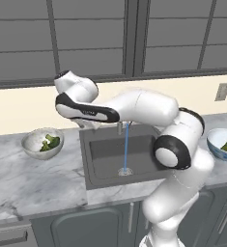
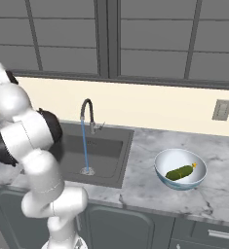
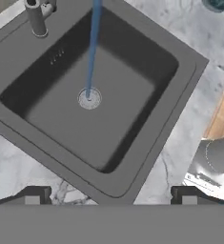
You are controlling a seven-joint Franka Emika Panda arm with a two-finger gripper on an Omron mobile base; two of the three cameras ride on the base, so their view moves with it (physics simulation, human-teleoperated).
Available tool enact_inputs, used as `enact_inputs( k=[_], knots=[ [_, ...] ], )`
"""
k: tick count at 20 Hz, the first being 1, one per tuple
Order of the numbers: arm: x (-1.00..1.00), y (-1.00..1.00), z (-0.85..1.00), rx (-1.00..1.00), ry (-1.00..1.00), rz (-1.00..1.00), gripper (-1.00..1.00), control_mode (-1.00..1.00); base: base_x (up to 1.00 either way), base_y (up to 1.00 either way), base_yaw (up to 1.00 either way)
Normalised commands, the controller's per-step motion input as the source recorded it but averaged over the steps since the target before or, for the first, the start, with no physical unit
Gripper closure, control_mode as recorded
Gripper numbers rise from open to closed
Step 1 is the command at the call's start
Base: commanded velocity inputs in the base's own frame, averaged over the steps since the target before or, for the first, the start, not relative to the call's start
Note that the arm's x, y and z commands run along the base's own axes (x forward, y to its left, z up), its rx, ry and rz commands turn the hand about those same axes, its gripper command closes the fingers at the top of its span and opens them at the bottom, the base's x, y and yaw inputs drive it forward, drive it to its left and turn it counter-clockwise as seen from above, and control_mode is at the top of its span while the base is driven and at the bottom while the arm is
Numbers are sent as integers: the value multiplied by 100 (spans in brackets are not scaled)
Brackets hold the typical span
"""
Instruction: Pick the broccolis from the sink and place them in one bowl. Place the cucumber in the other bowl. Then turn off the sink faucet.
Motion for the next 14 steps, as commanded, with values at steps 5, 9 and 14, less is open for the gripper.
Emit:
enact_inputs(
  k=[5, 9, 14],
  knots=[
    [0, -40, 21, 10, 0, 67, -100, -100, 0, 0, 0],
    [0, -39, 6, 6, 0, 72, -100, -100, 0, 0, 0],
    [-6, -22, 12, 0, 0, 63, -100, -100, 0, 0, 0]
  ],
)
